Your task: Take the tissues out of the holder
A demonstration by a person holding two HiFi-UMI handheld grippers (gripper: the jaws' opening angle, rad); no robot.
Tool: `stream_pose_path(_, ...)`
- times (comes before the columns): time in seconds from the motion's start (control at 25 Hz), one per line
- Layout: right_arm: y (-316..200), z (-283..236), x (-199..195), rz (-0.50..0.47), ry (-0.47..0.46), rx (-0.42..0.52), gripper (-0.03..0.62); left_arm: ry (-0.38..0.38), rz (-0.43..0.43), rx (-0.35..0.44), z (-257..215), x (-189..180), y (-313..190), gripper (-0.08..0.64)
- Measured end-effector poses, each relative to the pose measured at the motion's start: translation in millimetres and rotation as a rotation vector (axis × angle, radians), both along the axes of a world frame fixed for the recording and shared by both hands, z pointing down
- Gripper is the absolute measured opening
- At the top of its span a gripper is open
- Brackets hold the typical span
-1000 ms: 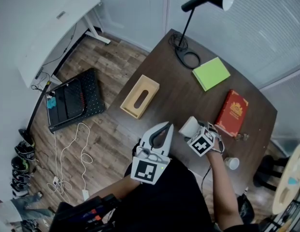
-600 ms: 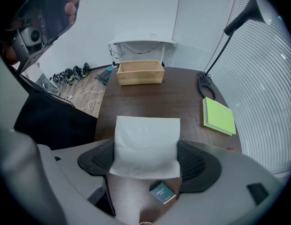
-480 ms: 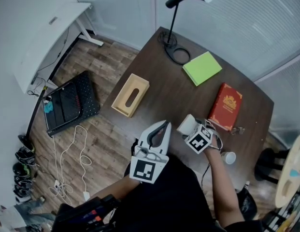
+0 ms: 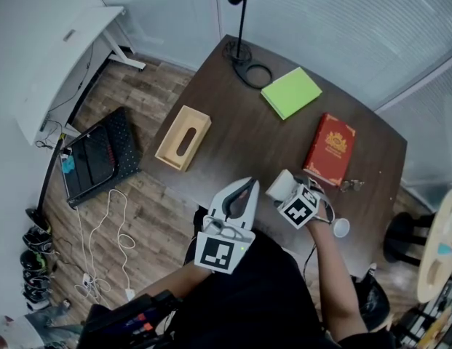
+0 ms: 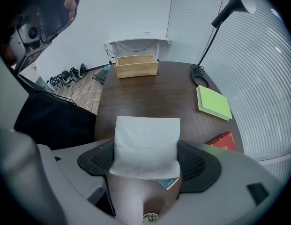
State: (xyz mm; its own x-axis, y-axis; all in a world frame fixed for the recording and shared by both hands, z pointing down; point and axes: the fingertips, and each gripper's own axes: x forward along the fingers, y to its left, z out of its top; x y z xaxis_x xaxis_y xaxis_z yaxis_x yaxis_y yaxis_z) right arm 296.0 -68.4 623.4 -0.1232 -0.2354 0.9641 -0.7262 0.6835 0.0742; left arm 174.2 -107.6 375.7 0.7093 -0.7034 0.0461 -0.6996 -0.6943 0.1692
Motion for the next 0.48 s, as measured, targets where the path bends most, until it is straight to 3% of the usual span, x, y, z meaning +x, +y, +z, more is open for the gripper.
stream_pose_path(0.48,27.4,7.5,25.9,0.062,-0.013,-0.001,0.425,-0.004,0.060,-0.011,6.3,31.4,15.8,-0.002)
